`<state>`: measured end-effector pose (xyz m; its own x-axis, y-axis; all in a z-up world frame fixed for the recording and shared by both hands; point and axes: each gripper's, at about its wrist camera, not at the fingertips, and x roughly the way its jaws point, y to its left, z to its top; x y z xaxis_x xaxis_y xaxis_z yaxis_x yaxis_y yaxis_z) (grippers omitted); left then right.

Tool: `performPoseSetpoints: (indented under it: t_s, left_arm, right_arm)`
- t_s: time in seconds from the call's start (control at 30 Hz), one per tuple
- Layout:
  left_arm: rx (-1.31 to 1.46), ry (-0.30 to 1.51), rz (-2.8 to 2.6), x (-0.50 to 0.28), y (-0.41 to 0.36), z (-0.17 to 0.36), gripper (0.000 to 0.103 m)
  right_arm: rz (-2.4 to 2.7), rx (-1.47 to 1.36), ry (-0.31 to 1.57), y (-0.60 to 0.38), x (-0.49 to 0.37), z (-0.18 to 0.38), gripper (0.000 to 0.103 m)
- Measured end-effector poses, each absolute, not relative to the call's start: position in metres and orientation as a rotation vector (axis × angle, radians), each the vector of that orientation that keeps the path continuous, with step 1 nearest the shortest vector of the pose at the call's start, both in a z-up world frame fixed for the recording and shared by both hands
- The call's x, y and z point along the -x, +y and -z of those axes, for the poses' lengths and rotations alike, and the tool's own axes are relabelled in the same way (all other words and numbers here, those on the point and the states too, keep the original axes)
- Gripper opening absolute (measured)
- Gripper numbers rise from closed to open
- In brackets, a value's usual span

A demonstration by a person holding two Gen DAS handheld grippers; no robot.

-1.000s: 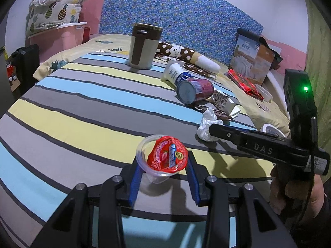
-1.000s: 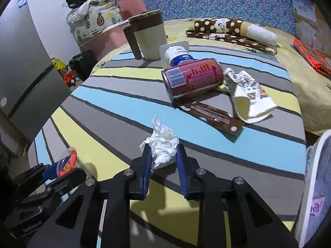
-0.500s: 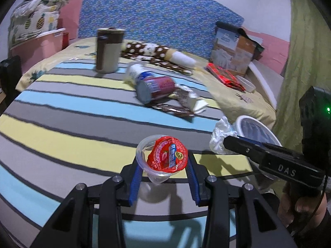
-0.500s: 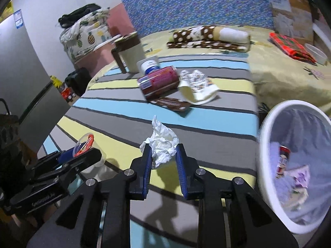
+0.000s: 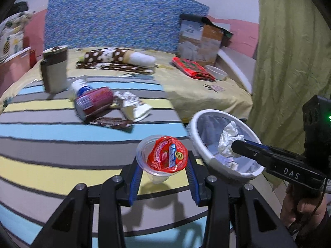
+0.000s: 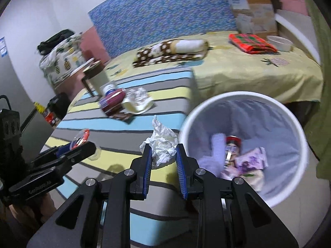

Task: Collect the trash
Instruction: 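Carry the jelly cup and tissue over the white bin with both tools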

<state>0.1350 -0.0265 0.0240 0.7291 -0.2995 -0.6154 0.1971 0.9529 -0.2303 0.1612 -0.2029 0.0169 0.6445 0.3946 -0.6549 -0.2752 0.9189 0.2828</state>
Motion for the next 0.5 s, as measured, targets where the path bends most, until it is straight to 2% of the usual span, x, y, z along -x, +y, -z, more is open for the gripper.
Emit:
performPoseSetpoints:
  t_s: [0.5]
  left_arm:
    - [0.074,0.719,0.423,-0.167,-0.104,-0.027,0.042]
  right_arm:
    - [-0.258,-0.234,0.795,-0.262,-0.164,-0.004,0.025]
